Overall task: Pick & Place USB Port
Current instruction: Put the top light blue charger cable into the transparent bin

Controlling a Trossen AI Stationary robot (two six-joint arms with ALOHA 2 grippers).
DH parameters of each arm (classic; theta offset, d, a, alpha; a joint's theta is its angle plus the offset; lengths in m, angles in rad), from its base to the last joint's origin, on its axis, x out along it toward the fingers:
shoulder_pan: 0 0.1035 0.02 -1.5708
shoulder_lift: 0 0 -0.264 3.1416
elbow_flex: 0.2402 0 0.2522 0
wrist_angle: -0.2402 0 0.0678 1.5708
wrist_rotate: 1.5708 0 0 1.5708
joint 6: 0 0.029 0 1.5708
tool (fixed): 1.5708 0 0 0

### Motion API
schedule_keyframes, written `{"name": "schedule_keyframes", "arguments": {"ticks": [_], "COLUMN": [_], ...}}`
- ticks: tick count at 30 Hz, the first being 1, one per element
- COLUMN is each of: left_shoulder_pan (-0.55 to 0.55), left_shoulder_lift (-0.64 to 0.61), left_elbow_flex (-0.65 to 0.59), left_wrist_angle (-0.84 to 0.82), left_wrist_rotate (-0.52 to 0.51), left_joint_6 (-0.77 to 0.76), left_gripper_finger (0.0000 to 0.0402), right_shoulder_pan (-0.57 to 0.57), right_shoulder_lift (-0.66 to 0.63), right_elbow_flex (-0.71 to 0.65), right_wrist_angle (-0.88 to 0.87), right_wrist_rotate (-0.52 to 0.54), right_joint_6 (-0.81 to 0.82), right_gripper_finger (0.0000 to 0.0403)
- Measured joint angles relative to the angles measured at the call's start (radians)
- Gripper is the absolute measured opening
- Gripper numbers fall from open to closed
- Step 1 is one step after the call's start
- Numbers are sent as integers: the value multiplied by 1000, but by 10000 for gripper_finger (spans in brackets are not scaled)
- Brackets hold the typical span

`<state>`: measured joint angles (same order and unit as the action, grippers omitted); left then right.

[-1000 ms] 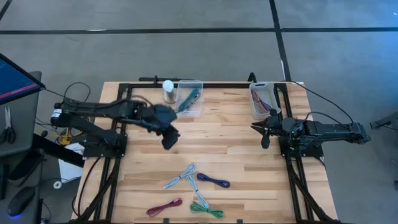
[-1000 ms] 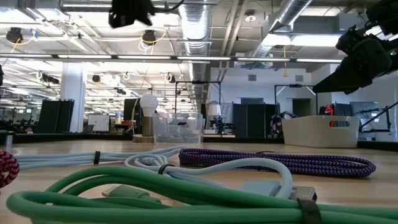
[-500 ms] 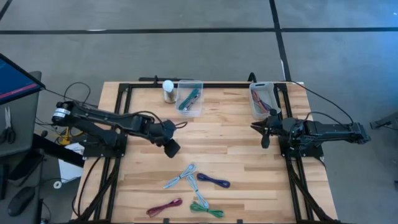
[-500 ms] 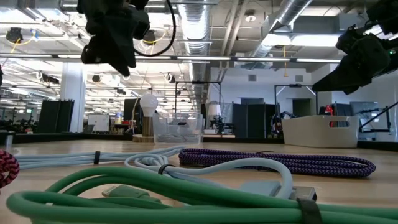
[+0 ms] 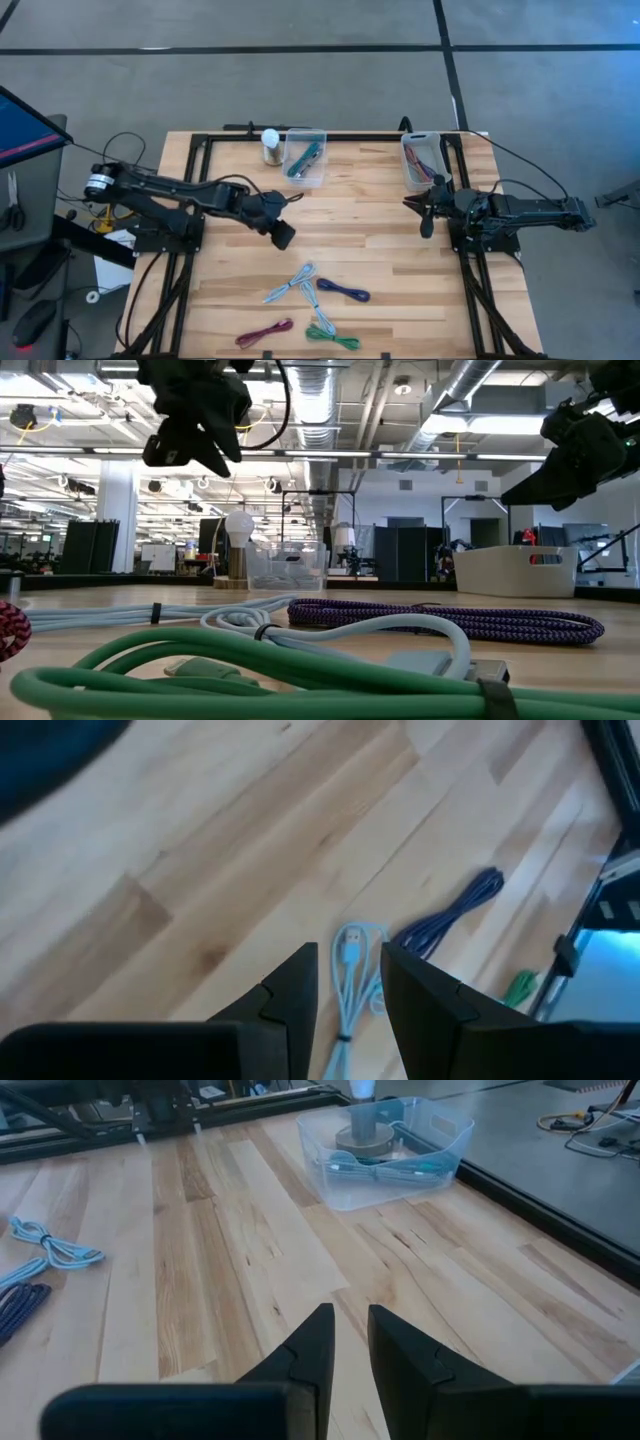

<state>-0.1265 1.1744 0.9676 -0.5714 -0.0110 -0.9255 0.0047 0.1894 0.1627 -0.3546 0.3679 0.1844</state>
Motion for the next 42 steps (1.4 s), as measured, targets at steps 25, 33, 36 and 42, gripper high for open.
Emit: {"name": "schedule_keyframes", "arguments": {"ticks": [25, 33, 36, 42], "left_shoulder_pan": [-150, -155, -158, -186], "left_shoulder_lift": [331, 343, 355, 360], "left_elbow_flex": [1, 1, 2, 30], "left_wrist_angle": [218, 248, 276, 310], "left_wrist_rotate": [154, 143, 160, 136], "left_joint_6": [-264, -309, -339, -340], "left_gripper_finger": [81, 96, 97, 80], "right_shoulder_pan": [0, 0, 0, 0], "right_shoulder_lift": [0, 0, 0, 0], "right_elbow_flex": [0, 0, 0, 0], "right_wrist_angle": [-2, -3, -3, -4], "right_wrist_rotate": [0, 0, 0, 0], "right_joint_6": [-3, -7, -7, -7], "right_gripper_finger": [58, 58, 58, 58]}}
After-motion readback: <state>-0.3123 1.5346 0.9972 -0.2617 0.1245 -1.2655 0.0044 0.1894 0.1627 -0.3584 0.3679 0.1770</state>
